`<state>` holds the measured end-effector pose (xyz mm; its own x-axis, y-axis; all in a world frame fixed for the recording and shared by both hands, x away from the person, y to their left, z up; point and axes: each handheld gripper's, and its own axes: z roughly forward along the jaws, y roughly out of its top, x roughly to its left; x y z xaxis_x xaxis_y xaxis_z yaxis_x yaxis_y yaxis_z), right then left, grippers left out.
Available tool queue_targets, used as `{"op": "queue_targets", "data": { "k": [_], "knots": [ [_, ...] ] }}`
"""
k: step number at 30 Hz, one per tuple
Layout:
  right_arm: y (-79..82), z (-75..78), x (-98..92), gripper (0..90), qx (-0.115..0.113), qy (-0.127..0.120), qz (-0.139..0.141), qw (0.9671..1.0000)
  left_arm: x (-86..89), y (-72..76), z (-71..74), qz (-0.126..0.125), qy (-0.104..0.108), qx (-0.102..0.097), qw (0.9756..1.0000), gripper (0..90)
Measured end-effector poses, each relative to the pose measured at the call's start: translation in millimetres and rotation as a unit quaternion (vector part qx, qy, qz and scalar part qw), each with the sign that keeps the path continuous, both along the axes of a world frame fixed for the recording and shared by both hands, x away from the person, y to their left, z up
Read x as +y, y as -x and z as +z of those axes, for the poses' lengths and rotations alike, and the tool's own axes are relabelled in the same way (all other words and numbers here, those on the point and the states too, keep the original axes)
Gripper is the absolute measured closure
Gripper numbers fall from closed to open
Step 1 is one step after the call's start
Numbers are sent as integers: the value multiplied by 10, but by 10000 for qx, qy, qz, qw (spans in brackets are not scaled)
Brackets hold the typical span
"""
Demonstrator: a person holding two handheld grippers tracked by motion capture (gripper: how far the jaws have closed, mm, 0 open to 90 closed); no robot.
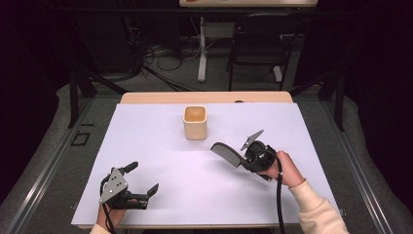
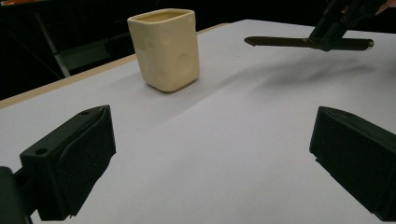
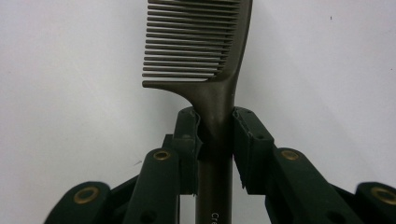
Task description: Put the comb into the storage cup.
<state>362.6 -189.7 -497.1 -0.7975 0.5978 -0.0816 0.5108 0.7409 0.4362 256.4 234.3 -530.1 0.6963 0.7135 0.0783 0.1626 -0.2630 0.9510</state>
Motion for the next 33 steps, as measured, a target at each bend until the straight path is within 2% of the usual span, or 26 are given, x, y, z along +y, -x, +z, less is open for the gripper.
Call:
{"op": "queue_targets", "data": {
  "k": [15, 33],
  "knots": [
    [3, 73, -33, 723, -272, -322, -95, 9991, -3, 0, -1, 3, -9, 11, 10000, 2],
    [4, 126, -60, 723, -464, -513, -197, 9974, -1, 0, -1, 8, -5, 9, 10000, 3]
  ]
}}
